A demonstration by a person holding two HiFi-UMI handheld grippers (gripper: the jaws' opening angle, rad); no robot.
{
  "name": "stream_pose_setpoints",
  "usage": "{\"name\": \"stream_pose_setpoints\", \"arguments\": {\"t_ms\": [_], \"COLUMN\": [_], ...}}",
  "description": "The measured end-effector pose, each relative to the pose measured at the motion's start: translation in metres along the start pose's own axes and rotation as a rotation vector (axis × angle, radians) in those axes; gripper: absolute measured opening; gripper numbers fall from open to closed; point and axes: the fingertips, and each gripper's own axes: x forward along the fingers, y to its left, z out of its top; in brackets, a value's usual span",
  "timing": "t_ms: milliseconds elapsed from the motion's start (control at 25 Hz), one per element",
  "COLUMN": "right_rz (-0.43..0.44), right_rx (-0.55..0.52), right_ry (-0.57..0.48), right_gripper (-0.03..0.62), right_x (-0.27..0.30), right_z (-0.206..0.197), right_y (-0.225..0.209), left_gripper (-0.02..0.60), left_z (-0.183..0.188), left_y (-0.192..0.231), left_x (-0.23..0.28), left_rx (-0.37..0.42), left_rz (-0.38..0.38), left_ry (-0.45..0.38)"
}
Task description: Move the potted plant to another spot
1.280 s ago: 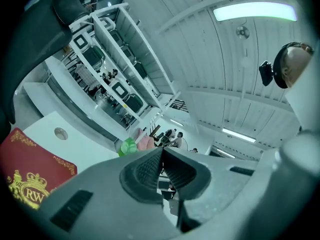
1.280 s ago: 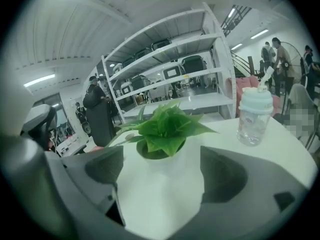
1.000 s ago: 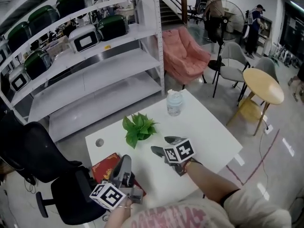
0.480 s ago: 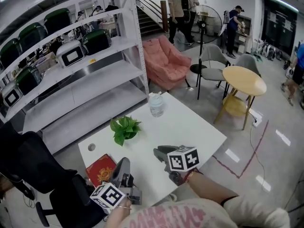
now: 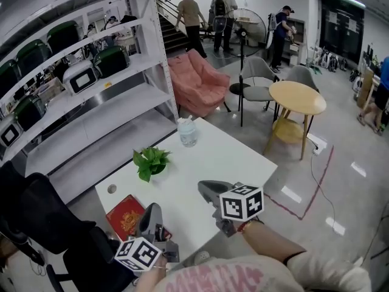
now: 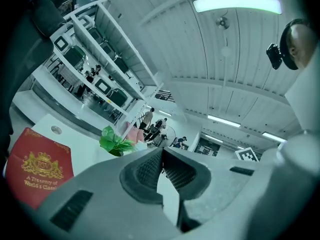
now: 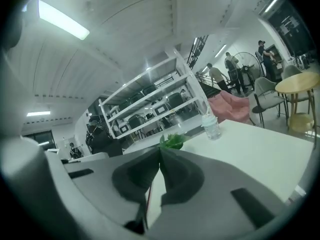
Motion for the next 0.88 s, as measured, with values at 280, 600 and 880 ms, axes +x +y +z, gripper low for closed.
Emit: {"name": "stream_pose_setpoints", "arguments": {"t_ms": [280, 600, 880], "right_rz": [-0.003, -0.079, -0.212], "right_rx": [0.041, 0.069, -0.017], "right_ry": [-0.133, -0.179, -0.205], "right_gripper": [0.006, 0.006, 0.006], "right_x": [-0.021, -0.024, -0.03], "right_z": [0.028, 0.024, 0.006], "right_y": [0.012, 0.03, 0.051], "left_gripper": [0.003, 0.003, 0.003], "left_z": [0.02, 0.039, 0.055], "left_y": [-0.018, -0.011, 0.004], "left_x": [-0.012, -0.032, -0.054], "left_rx": [0.017, 0.045, 0.07], "left_rz": [-0.07, -0.116, -0.157], "left_ry": [-0.014, 0.012, 0.047]}}
